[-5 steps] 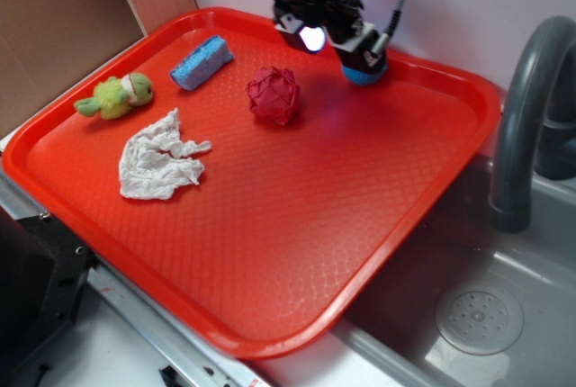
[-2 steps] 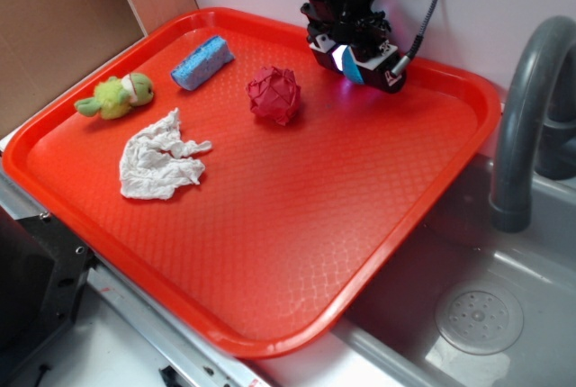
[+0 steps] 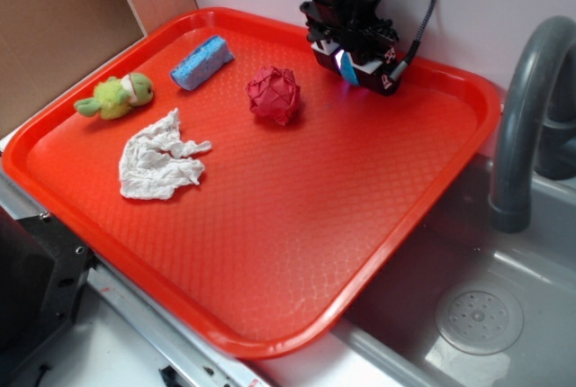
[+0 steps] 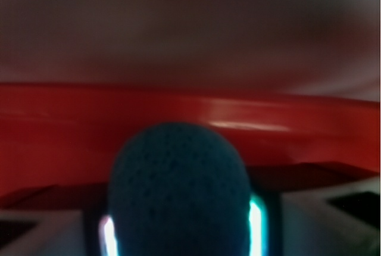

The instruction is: Grab the blue ball.

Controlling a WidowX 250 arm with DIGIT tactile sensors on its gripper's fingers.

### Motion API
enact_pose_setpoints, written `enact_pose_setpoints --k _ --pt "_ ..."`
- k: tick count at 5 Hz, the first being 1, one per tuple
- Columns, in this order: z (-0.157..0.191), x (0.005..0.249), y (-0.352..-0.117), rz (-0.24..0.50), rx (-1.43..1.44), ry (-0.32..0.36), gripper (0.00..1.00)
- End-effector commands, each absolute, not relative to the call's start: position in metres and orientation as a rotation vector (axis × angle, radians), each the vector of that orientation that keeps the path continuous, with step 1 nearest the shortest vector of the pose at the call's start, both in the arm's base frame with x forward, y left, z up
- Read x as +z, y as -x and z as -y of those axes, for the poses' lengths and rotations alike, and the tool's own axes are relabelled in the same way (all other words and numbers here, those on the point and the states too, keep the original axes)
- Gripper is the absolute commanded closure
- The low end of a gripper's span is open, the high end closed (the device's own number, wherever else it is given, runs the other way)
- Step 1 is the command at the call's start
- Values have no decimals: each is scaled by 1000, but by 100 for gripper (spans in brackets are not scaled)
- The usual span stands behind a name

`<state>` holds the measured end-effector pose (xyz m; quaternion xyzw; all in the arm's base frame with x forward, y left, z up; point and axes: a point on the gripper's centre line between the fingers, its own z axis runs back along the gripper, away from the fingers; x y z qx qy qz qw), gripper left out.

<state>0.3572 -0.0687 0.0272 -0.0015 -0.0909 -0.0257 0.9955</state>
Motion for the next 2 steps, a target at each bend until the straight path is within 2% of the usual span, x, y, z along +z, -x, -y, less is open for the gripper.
enact_pose_setpoints --k 1,2 --pt "59 133 -324 206 -22 59 100" --pt "53 167 -286 219 30 101 100"
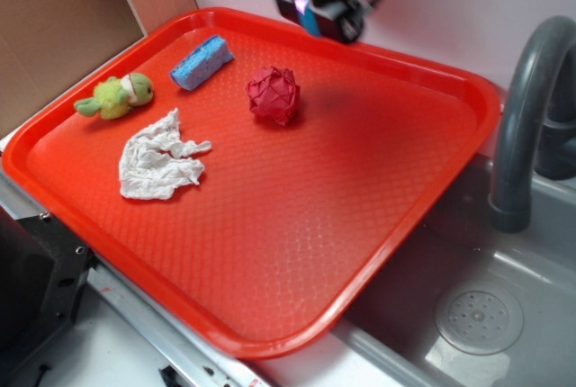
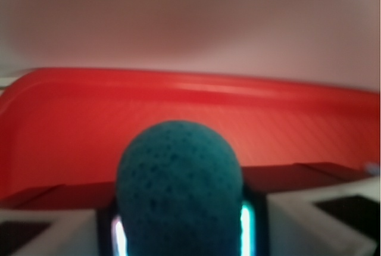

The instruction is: Grab the blue ball.

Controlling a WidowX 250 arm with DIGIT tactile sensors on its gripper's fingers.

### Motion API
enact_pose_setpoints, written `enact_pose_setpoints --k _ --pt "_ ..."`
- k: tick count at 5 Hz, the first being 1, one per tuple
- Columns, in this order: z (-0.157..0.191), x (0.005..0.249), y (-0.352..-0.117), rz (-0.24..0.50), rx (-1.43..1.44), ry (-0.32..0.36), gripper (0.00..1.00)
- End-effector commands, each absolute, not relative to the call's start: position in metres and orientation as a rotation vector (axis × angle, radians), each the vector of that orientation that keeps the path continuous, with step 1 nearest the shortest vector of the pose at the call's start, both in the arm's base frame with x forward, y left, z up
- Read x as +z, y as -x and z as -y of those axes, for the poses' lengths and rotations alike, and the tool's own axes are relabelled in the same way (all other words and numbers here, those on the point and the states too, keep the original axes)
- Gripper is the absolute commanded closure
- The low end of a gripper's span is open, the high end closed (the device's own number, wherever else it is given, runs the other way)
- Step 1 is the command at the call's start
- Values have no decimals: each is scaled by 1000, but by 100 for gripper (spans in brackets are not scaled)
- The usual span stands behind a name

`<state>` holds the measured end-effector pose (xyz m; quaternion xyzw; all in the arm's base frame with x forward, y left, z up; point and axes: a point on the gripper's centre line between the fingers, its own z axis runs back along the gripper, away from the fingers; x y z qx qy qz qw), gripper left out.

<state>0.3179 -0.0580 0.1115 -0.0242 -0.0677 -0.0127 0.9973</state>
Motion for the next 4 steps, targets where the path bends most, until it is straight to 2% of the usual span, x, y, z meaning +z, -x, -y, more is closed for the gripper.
enact_pose_setpoints --k 1,2,3,4 --pt "47 182 -253 222 62 106 100" --pt "42 186 -227 177 57 102 100" --pt "43 180 -218 176 82 57 100" --pt "40 173 -219 151 93 54 100"
